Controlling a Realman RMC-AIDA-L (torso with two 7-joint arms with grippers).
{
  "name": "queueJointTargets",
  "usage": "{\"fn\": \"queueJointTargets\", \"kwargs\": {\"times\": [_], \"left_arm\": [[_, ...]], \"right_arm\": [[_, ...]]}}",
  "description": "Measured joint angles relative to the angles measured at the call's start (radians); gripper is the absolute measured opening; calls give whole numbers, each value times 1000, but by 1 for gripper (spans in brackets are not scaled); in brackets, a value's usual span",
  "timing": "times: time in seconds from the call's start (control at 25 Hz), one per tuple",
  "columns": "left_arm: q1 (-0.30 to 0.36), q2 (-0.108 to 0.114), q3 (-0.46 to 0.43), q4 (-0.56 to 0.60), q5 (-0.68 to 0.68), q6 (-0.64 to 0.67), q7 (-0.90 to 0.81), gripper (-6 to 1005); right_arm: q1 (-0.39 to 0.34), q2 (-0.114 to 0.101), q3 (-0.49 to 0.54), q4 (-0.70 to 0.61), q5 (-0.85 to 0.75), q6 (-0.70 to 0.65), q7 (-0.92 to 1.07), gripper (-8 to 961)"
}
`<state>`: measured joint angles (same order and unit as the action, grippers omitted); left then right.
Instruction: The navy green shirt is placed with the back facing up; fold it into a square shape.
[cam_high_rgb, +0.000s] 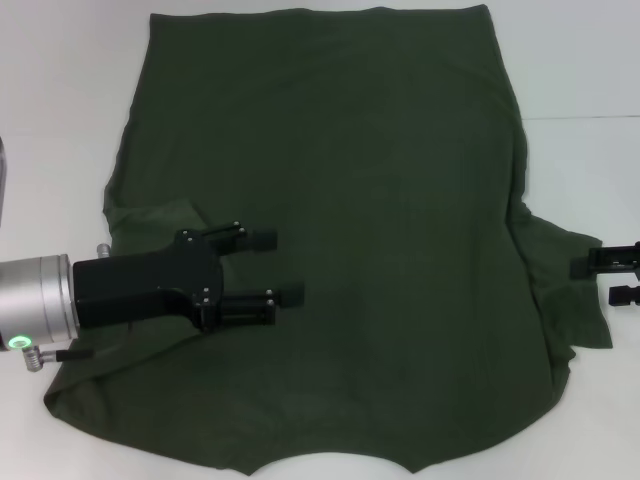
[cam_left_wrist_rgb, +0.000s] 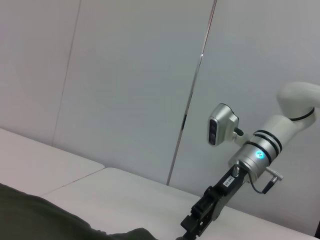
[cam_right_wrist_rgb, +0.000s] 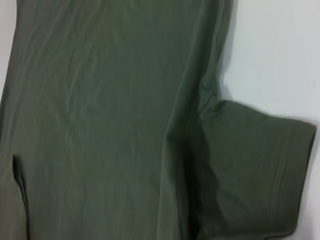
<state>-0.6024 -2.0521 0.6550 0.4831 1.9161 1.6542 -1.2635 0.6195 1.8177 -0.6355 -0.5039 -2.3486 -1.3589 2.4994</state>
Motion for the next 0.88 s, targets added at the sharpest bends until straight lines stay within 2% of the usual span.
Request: {"fn": "queueJointTargets", "kwargs": {"times": [0.28, 0.88], "left_arm": [[-1, -1, 0, 0, 0, -3, -1, 868], [3, -5, 0, 0, 0, -4, 0, 866]], "right_arm": [[13, 5, -1, 31, 0, 17, -9, 881], [23, 29, 1, 44, 4, 53, -44, 878]]}}
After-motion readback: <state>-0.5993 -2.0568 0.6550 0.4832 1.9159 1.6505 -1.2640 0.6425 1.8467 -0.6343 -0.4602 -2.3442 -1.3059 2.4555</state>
